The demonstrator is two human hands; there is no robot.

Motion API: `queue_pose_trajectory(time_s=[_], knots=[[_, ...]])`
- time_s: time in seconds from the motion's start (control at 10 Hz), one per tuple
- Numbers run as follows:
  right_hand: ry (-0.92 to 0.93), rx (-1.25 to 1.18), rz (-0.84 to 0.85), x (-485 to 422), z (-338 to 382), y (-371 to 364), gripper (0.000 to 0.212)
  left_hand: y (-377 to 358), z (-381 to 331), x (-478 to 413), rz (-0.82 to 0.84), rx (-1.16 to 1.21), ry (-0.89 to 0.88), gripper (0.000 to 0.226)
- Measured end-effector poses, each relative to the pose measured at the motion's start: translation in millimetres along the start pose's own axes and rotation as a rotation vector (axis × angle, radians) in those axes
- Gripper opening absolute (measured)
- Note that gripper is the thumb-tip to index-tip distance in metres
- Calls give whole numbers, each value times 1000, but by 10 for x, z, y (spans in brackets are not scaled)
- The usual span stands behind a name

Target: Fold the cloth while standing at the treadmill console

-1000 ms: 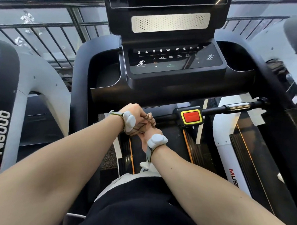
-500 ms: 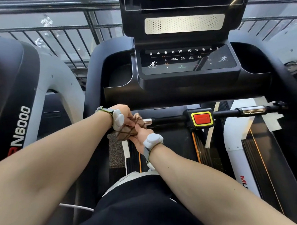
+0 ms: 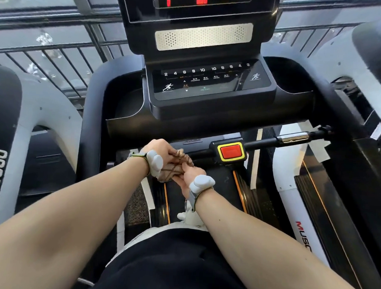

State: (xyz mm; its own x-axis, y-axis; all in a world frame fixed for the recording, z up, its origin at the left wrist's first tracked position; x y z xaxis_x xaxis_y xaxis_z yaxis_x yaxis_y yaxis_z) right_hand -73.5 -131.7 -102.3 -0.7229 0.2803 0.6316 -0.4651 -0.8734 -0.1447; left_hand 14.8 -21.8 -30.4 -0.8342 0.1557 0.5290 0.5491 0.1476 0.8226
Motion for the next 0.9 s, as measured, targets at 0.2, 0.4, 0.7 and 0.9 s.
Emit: queue_pose_trajectory(time_s=[0.2, 0.4, 0.7, 0.9], knots=[[-18, -161, 2, 176, 133, 200, 38, 36, -290, 86, -117, 113, -17, 20], [87, -505, -135, 316, 309, 315, 22, 92, -671, 148, -133, 425, -128, 35], [92, -476, -289, 331, 361, 716, 23, -135, -1199, -87, -51, 89, -248, 31], [65, -404, -240, 160, 406, 761, 48, -198, -1372, -177, -131, -196, -288, 49]])
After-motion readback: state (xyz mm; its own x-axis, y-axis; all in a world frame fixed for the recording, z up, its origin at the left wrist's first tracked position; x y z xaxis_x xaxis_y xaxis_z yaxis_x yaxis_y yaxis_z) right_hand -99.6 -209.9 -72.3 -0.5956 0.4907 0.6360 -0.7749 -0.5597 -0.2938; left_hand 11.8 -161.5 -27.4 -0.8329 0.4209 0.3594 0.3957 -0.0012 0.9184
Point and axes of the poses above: each hand's wrist, its own x-axis away from the middle knuckle, its own y-axis out of the back of the hand, z = x × y, the point moved 3 cm from there along -x, towards the middle knuckle, and after that the axes turned 14 degrees about y, right-handed, at the moved point
